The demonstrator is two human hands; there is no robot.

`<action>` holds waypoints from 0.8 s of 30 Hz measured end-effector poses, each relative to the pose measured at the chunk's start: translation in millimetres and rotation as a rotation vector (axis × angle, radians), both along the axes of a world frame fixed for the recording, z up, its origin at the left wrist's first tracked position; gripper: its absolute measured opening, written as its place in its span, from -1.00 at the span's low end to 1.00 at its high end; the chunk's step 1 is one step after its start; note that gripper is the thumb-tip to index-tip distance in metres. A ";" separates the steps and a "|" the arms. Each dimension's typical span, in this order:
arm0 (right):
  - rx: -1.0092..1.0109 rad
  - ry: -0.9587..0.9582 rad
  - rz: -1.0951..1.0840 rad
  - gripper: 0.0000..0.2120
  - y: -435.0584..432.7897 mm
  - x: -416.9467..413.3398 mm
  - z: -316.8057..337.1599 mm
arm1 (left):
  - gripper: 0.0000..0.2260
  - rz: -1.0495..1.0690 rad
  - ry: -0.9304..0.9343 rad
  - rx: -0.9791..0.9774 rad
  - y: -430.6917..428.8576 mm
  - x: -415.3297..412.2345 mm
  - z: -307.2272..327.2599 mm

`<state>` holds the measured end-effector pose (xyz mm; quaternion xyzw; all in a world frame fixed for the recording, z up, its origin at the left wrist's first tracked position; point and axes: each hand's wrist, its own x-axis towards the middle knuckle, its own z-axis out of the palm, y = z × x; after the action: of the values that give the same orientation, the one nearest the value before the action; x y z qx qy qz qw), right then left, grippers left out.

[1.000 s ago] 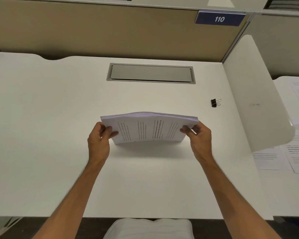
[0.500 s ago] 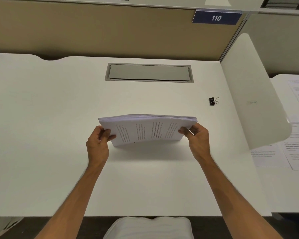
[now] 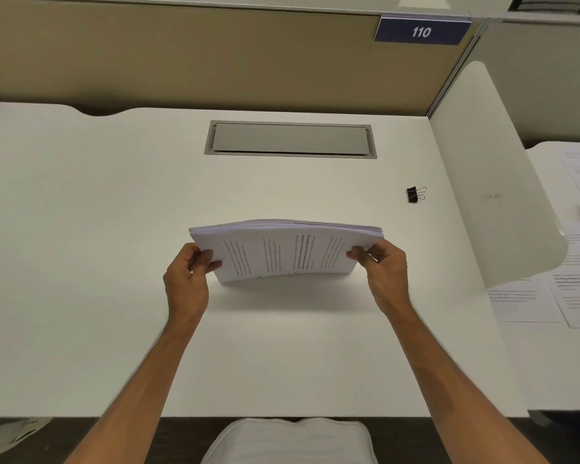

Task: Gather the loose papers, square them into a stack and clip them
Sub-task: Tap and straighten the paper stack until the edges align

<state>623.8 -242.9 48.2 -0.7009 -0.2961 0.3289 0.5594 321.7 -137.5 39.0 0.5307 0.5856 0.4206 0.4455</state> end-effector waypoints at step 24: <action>-0.050 -0.112 0.100 -0.73 -6.5 13.2 5.6 | -0.83 0.015 0.092 0.022 0.6 -5.9 9.6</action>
<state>637.0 -249.5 53.8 -0.7162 -0.3534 0.3238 0.5072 315.8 -136.9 48.6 0.5498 0.6047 0.4058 0.4091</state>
